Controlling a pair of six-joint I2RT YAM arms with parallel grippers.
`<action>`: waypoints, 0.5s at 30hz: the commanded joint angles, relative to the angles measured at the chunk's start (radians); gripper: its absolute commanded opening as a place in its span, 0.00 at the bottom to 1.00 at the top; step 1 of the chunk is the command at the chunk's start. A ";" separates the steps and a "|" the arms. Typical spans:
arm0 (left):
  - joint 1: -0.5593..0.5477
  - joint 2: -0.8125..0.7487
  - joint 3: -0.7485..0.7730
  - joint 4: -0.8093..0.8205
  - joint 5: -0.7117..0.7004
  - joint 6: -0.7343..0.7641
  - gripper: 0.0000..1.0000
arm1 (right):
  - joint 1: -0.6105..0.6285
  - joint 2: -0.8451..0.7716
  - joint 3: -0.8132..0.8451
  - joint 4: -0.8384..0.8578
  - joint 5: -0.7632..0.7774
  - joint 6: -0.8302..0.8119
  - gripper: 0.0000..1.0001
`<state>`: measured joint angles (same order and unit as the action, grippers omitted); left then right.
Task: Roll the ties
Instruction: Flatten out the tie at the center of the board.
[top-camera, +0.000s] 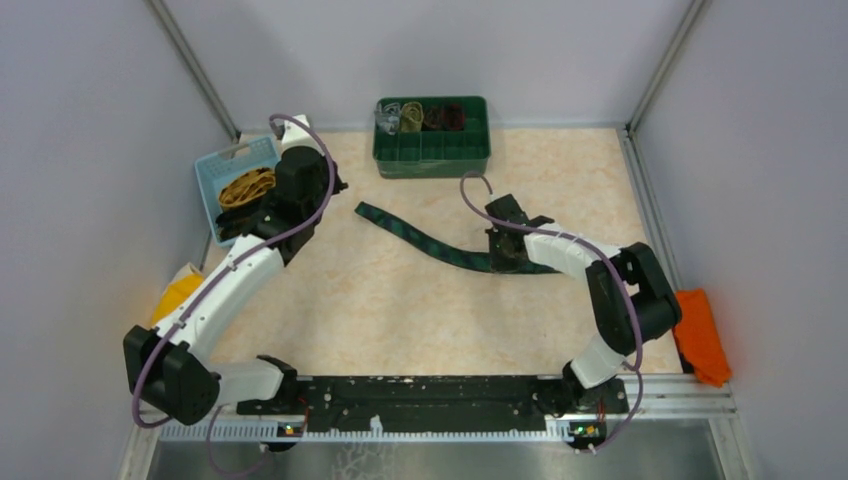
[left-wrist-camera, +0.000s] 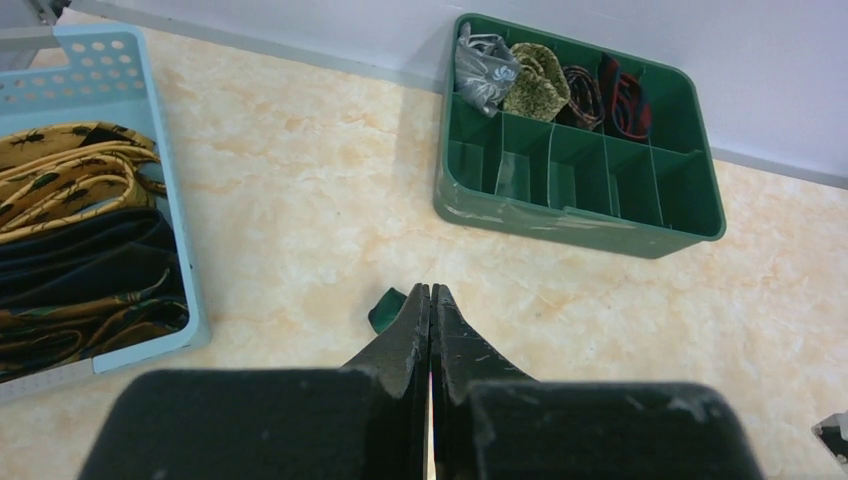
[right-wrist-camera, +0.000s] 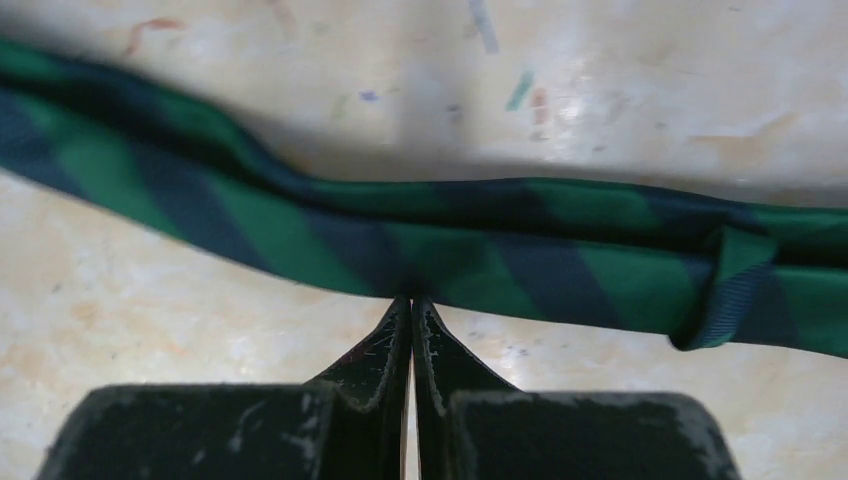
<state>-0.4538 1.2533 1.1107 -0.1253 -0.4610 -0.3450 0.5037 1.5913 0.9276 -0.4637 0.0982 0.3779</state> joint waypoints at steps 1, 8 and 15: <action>0.005 0.021 -0.009 0.059 0.030 0.005 0.00 | -0.085 0.021 0.009 0.058 -0.033 0.044 0.00; 0.069 0.138 0.012 0.072 0.140 -0.060 0.00 | -0.227 0.125 0.075 0.007 -0.016 0.008 0.00; 0.106 0.374 0.122 0.142 0.252 -0.048 0.00 | -0.336 0.318 0.302 -0.054 0.000 -0.107 0.00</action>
<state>-0.3588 1.5036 1.1355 -0.0303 -0.3050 -0.3885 0.2123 1.7775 1.1053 -0.4747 0.0559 0.3576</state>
